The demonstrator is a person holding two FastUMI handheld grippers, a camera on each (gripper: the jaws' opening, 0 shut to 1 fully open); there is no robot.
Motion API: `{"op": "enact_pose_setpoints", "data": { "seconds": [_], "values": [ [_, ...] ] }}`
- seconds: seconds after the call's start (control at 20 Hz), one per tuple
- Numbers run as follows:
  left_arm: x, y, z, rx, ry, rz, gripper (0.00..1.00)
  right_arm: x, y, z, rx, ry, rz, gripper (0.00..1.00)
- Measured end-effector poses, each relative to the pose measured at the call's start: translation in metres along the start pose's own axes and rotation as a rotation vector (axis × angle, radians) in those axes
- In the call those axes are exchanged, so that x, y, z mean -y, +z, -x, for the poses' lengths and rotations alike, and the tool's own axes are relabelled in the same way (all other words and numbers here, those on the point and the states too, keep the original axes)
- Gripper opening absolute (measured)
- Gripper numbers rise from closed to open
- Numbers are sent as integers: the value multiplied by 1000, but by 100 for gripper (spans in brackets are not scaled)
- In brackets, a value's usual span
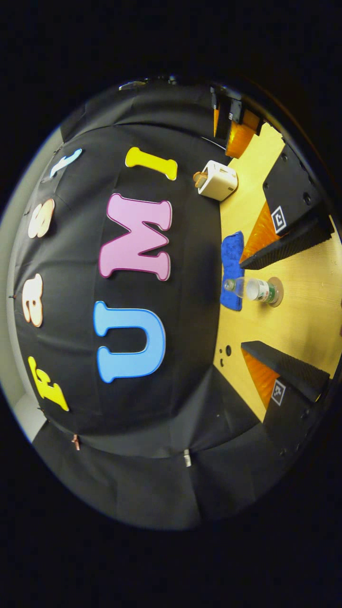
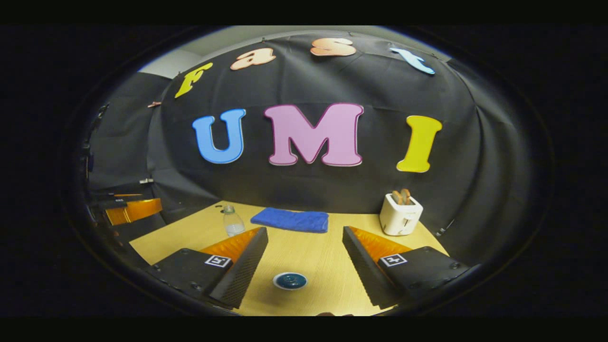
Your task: Open the teacup lid with one hand, grasp the water bottle and pour water into the teacup with the other hand; after pouring, place the water bottle on the coaster and then close the teacup lid.
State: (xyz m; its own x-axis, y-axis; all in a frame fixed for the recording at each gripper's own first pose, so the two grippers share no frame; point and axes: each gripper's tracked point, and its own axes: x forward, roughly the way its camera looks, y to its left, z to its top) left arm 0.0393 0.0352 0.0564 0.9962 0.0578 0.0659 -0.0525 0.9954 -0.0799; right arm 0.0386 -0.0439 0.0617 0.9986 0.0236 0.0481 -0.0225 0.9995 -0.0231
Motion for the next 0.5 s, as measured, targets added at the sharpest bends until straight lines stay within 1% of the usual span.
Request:
{"op": "enact_pose_setpoints", "data": {
  "seconds": [0.05,0.2,0.35,0.5],
  "values": [
    [7,8,7,23,-7,2,95,0,13,8,25,-9,9,98],
    [18,13,29,34,-39,1,95,1,34,33,68,-48,31,98],
    [12,17,47,42,-42,14,95,-9,37,62,59,-70,9,98],
    [3,2,57,1,-58,17,95,-17,33,73,62,-101,-40,97]
  ]
}}
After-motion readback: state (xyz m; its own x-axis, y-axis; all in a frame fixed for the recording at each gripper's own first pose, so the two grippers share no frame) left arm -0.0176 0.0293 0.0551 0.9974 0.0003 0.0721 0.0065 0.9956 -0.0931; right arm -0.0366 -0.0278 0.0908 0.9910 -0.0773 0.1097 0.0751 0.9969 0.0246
